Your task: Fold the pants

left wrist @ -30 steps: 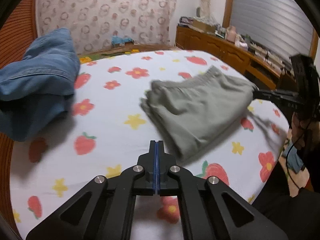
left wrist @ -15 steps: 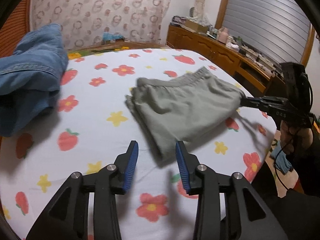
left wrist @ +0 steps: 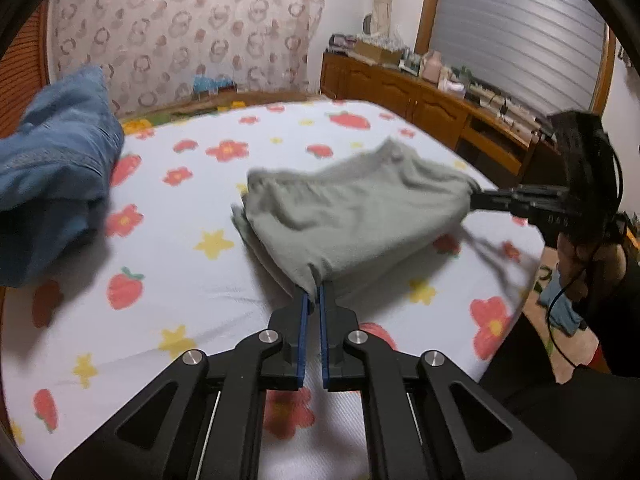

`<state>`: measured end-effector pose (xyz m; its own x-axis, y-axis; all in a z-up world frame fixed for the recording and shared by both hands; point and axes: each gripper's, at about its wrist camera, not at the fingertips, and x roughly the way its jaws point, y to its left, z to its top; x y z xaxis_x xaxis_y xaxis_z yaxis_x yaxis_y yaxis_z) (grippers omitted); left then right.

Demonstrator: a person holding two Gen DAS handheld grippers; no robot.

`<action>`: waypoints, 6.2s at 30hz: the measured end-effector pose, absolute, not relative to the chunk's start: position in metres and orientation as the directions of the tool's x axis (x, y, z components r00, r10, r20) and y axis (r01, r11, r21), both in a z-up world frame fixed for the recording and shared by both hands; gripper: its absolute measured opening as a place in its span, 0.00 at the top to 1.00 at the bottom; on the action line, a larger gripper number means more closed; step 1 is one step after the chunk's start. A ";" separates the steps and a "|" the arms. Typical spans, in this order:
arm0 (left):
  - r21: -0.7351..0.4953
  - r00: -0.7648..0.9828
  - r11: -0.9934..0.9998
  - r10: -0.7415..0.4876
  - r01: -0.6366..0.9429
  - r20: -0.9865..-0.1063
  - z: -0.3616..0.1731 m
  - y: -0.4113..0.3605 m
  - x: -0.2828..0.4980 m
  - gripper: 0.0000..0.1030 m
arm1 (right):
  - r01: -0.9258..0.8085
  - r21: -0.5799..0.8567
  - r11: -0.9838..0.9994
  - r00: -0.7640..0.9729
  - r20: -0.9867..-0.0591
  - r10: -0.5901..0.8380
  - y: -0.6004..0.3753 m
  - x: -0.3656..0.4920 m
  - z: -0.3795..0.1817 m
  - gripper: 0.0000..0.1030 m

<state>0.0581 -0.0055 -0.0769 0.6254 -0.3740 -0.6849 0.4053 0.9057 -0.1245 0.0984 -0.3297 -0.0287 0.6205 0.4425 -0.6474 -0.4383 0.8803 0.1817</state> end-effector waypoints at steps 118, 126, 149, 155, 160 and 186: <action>-0.181 0.579 0.930 -0.343 0.320 -0.740 -0.105 -0.003 0.135 0.48 | -0.473 0.123 0.872 0.572 -0.710 0.411 -0.300 0.164 -0.056 0.40; -0.204 0.558 0.922 -0.364 0.328 -0.746 -0.105 -0.011 0.149 0.64 | -0.484 0.121 0.867 0.576 -0.701 0.420 -0.296 0.160 -0.057 0.55; -0.188 0.639 0.899 -0.416 0.395 -0.648 -0.056 -0.018 0.104 0.82 | -0.512 0.156 0.845 0.587 -0.654 0.477 -0.289 0.148 -0.033 0.83; -0.161 0.708 0.912 -0.396 0.377 -0.585 -0.025 -0.008 0.093 0.82 | -0.555 0.094 0.827 0.642 -0.584 0.497 -0.278 0.127 0.009 0.84; -0.139 0.749 0.925 -0.368 0.353 -0.550 -0.010 0.005 0.090 0.82 | -0.585 0.056 0.809 0.659 -0.550 0.514 -0.264 0.122 0.031 0.84; -0.141 0.855 0.978 -0.201 0.151 -0.478 0.028 0.104 0.133 0.82 | -0.744 -0.019 0.668 0.583 -0.507 0.635 -0.192 0.225 0.072 0.84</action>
<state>0.1326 0.1038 0.0279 0.8551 -0.2011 -0.4779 0.1513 0.9784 -0.1410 0.2246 -0.1917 0.0724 0.5829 0.6354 -0.5065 -0.7441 0.6678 -0.0185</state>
